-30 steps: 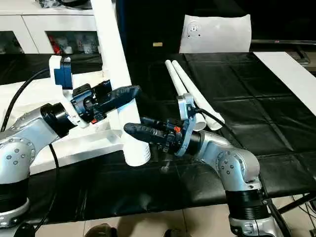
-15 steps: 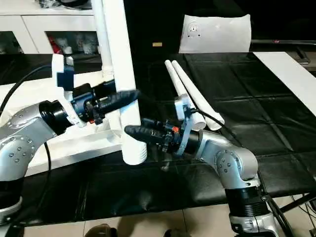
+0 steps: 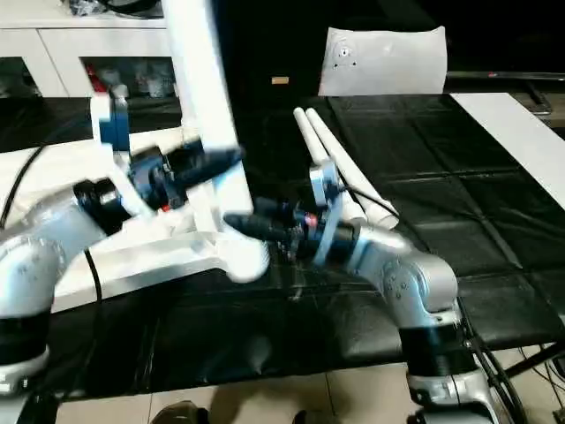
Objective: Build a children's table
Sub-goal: Pick table leg
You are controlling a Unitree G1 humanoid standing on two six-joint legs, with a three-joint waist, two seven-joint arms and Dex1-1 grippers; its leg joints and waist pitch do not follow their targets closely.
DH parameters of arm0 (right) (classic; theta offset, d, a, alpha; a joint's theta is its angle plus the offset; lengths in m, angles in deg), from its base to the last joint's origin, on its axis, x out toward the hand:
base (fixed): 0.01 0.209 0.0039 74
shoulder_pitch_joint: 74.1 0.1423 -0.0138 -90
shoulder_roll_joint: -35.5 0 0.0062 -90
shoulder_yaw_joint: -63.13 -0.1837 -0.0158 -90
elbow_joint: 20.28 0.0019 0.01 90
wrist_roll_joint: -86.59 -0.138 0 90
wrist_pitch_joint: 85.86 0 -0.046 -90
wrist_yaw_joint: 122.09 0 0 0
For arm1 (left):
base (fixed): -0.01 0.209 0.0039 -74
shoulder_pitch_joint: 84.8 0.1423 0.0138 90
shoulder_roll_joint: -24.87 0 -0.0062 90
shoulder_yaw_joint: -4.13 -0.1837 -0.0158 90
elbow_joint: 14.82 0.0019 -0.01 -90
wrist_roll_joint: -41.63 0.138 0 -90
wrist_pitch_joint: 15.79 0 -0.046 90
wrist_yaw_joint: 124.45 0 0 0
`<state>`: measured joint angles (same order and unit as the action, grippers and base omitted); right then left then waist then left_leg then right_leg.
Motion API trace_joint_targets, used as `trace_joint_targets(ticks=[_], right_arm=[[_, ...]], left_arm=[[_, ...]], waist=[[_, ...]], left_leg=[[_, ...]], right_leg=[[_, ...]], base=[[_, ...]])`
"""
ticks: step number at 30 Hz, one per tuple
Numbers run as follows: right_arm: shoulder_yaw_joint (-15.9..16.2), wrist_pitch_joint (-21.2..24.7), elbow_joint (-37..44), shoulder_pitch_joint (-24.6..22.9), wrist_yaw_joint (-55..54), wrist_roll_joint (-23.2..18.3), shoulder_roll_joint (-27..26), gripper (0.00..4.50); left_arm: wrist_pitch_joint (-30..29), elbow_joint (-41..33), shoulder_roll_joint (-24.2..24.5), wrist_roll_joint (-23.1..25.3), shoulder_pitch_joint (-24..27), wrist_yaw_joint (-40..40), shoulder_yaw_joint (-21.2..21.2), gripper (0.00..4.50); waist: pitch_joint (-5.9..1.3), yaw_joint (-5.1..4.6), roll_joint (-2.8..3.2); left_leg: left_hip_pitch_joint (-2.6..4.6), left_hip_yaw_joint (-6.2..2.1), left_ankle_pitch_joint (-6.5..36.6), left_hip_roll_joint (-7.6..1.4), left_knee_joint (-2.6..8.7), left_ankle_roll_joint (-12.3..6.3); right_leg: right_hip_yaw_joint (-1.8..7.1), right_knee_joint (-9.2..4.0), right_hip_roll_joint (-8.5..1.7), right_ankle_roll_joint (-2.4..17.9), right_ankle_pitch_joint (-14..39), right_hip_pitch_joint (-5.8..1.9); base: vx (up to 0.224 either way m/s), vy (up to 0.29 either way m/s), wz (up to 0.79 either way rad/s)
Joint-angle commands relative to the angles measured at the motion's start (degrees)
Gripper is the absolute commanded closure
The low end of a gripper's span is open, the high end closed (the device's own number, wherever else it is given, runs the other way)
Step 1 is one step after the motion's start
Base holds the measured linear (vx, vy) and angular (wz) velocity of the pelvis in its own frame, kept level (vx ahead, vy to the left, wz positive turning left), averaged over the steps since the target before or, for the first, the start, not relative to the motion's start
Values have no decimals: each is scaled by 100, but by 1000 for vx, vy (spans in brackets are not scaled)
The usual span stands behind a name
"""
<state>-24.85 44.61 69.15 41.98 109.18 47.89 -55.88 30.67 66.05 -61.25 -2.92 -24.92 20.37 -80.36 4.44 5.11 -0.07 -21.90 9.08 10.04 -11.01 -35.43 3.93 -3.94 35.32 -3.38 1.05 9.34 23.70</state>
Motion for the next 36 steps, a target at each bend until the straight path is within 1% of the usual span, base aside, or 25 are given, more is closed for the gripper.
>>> trace_joint_targets(ticks=[1, 2, 3, 4, 5, 6, 9, 10, 12, 13, 14, 15, 16, 19, 22, 24, 25, 26, 27, 28, 30, 31, 32, 33, 36], right_arm=[[-146, -2, 131, 174, -83, -21, 20, 166], [-189, 76, 138, 230, -201, -38, 11, 158], [-216, 119, 134, 270, -282, -53, 5, 151], [-257, 175, 120, 316, -375, -76, -6, 143], [-364, 287, 64, 443, -572, -122, -39, 132], [-429, 358, 41, 508, -648, -172, -52, 124], [-500, 489, 30, 613, -731, -266, -20, 118], [-483, 513, 38, 635, -714, -248, 12, 118], [-410, 558, 51, 674, -717, -142, 85, 118], [-313, 557, 49, 703, -705, -2, 162, 118], [-272, 551, 49, 710, -698, 51, 186, 118], [-220, 560, 55, 719, -702, 109, 215, 118], [-220, 560, 55, 719, -702, 109, 215, 118], [-58, 571, 81, 743, -684, 209, 319, 118], [-14, 588, 72, 746, -645, 211, 366, 118], [3, 641, 62, 757, -573, 177, 420, 118], [-38, 733, 84, 765, -471, 81, 463, 118], [-96, 825, 109, 773, -380, -28, 502, 118], [-151, 899, 135, 778, -326, -118, 535, 118], [-151, 899, 135, 778, -326, -118, 535, 118], [-285, 1032, 171, 794, -292, -299, 561, 118], [-387, 1125, 200, 801, -287, -444, 556, 118], [-387, 1125, 200, 801, -287, -444, 556, 118], [-573, 1286, 251, 812, -281, -727, 515, 118], [-628, 1387, 320, 804, -223, -866, 527, 118]], left_arm=[[-205, 211, 54, 203, -74, 366, 178, 252], [-253, 253, 10, 159, -118, 472, 238, 254], [-299, 274, -18, 115, -150, 567, 281, 259], [-344, 286, -36, 62, -179, 624, 311, 262], [-395, 311, -45, -12, -231, 696, 339, 264], [-402, 320, -34, -26, -252, 699, 337, 264], [-444, 325, -26, -35, -303, 715, 336, 265], [-461, 327, -37, -42, -327, 720, 341, 265], [-471, 322, -34, -23, -358, 692, 326, 265], [-501, 331, -57, -7, -387, 707, 327, 265], [-507, 334, -62, -1, -396, 705, 321, 265], [-516, 330, -65, -3, -408, 694, 305, 265], [-516, 330, -65, -3, -408, 694, 305, 265], [-554, 291, -87, -95, -433, 671, 277, 265], [-590, 266, -50, -141, -431, 572, 253, 265], [-696, 260, -51, -326, -464, 476, 339, 265], [-839, 265, -71, -530, -513, 452, 452, 265], [-972, 286, -117, -737, -571, 483, 581, 265], [-1075, 303, -159, -914, -615, 529, 694, 265], [-1075, 303, -159, -914, -615, 529, 694, 265], [-1213, 328, -217, -1217, -675, 650, 879, 265], [-1285, 326, -256, -1411, -695, 719, 983, 265], [-1285, 326, -256, -1411, -695, 719, 983, 265], [-1373, 303, -297, -1696, -724, 761, 1112, 265], [-1477, 291, -308, -1932, -786, 779, 1200, 265]], waist=[[-472, -13, -17], [-469, -17, -33], [-475, -6, -22], [-476, -12, -27], [-482, -7, -22], [-489, -9, -17], [-493, 6, -17], [-491, 10, -20], [-494, 9, -22], [-504, 10, -22], [-501, 10, -21], [-498, 8, -34], [-496, 9, -34], [-485, 7, -30], [-482, 4, -36], [-489, 4, -33], [-487, 4, -58], [-493, 12, -57], [-496, 16, -56], [-494, 11, -58], [-494, 12, -59], [-499, 22, -72], [-495, 23, -72], [-496, 19, -76], [-508, 28, -79]], left_leg=[[84, -11, 1117, -127, 423, 126], [84, -11, 1131, -125, 423, 119], [87, -9, 1092, -118, 420, 121], [88, -9, 1071, -128, 423, 138], [89, -15, 1056, -128, 422, 142], [90, -15, 1018, -127, 424, 145], [107, -5, 1006, -130, 417, 132], [91, -4, 992, -133, 421, 132], [86, -4, 971, -133, 422, 141], [72, -3, 888, -133, 416, 164], [75, -3, 885, -133, 419, 172], [70, 3, 895, -130, 416, 174], [72, 3, 908, -128, 416, 174], [80, 3, 1017, -125, 413, 178], [82, -2, 1064, -128, 418, 179], [87, 0, 1039, -124, 412, 173], [85, 13, 1024, -119, 404, 162], [88, 11, 1003, -115, 398, 157], [73, 9, 951, -122, 396, 133], [66, 9, 932, -117, 395, 125], [68, 14, 925, -115, 389, 105], [75, 16, 893, -115, 381, 90], [70, 17, 900, -114, 383, 80], [71, 21, 891, -113, 382, 77], [75, 16, 824, -124, 386, 80]], right_leg=[[245, -474, -367, 566, 2208, -304], [244, -482, -368, 534, 2242, -307], [243, -487, -376, 506, 2282, -307], [245, -484, -377, 529, 2249, -303], [239, -476, -376, 545, 2216, -303], [240, -462, -373, 607, 2108, -301], [250, -446, -367, 699, 1885, -295], [250, -440, -375, 709, 1841, -310], [251, -434, -376, 700, 1804, -316], [255, -416, -375, 706, 1673, -328], [254, -417, -374, 712, 1662, -330], [256, -419, -375, 712, 1670, -332], [256, -422, -378, 710, 1704, -332], [254, -458, -389, 644, 1981, -324], [248, -464, -383, 619, 2048, -318], [249, -463, -380, 593, 2050, -321], [251, -460, -374, 620, 2026, -318], [251, -444, -377, 653, 1993, -327], [252, -436, -379, 702, 1897, -333], [248, -432, -373, 717, 1861, -339], [248, -433, -372, 728, 1837, -336], [247, -422, -375, 753, 1830, -338], [244, -434, -374, 751, 1852, -339], [243, -437, -370, 736, 1874, -336], [239, -425, -363, 719, 1793, -336]], base=[[0, 0, 0], [0, 0, 0], [0, 0, 0], [0, 0, 0], [0, 0, 0], [0, 0, 0], [0, 0, 0], [0, 0, 0], [0, 0, 0], [0, 0, 0], [0, 0, 0], [0, 0, 0], [0, 0, 0], [0, 0, 0], [0, 0, 0], [0, 0, 0], [0, 0, 0], [0, 0, 0], [0, 0, 0], [0, 0, 0], [0, 0, 0], [0, 0, 0], [0, 0, 0], [0, 0, 0], [0, 0, 0]])
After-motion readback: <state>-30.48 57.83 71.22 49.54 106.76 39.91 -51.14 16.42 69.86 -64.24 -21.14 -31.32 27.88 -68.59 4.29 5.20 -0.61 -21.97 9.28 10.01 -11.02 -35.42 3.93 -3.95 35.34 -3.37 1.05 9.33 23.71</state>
